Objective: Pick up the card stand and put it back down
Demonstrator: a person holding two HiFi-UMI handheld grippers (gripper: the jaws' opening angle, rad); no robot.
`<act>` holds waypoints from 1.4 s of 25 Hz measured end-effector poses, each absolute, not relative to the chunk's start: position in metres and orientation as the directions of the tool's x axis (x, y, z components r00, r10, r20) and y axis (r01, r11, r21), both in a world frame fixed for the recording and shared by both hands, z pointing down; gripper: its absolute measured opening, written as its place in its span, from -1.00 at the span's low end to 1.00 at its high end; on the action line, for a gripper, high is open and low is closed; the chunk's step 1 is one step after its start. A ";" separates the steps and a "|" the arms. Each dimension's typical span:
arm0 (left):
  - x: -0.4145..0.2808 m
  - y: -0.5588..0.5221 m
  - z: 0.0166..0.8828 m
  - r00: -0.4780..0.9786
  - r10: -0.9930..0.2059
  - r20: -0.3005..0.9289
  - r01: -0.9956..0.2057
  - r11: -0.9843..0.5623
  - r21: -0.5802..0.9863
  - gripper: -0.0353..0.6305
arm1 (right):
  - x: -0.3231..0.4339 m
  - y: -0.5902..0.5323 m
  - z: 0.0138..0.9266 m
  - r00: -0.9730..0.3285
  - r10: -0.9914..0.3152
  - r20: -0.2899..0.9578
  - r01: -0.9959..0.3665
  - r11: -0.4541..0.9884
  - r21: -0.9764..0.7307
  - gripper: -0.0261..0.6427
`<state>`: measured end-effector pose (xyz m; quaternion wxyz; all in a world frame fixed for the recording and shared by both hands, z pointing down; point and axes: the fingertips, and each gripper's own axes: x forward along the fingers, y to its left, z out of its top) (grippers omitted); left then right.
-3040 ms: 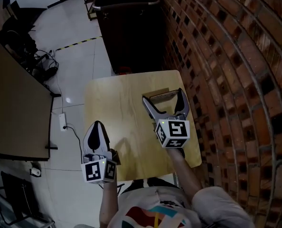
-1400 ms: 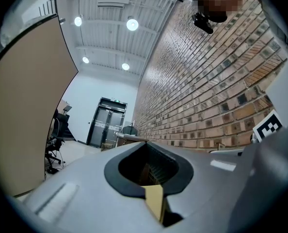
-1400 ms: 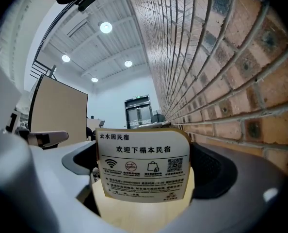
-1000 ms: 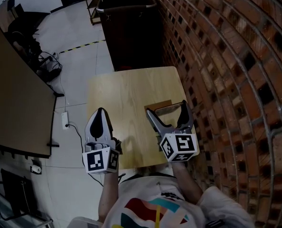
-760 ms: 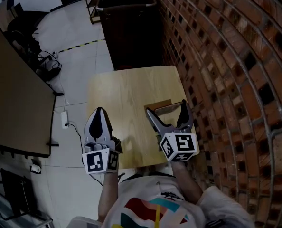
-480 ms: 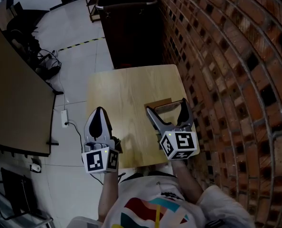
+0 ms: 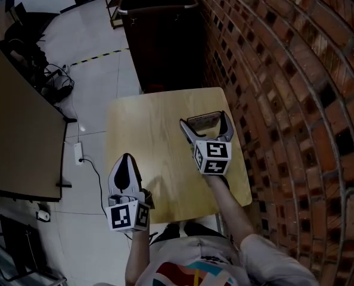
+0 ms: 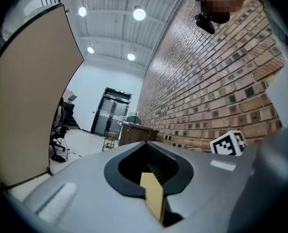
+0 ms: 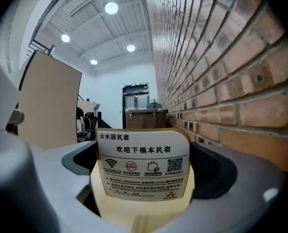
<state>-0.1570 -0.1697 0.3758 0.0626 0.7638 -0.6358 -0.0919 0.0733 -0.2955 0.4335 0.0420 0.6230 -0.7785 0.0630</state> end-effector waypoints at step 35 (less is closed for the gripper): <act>-0.213 -0.209 0.416 0.088 -0.994 0.063 -0.974 -0.073 0.216 -0.88 | 0.063 -0.453 0.554 -0.112 -0.910 0.399 -0.993 0.115 -0.016 0.80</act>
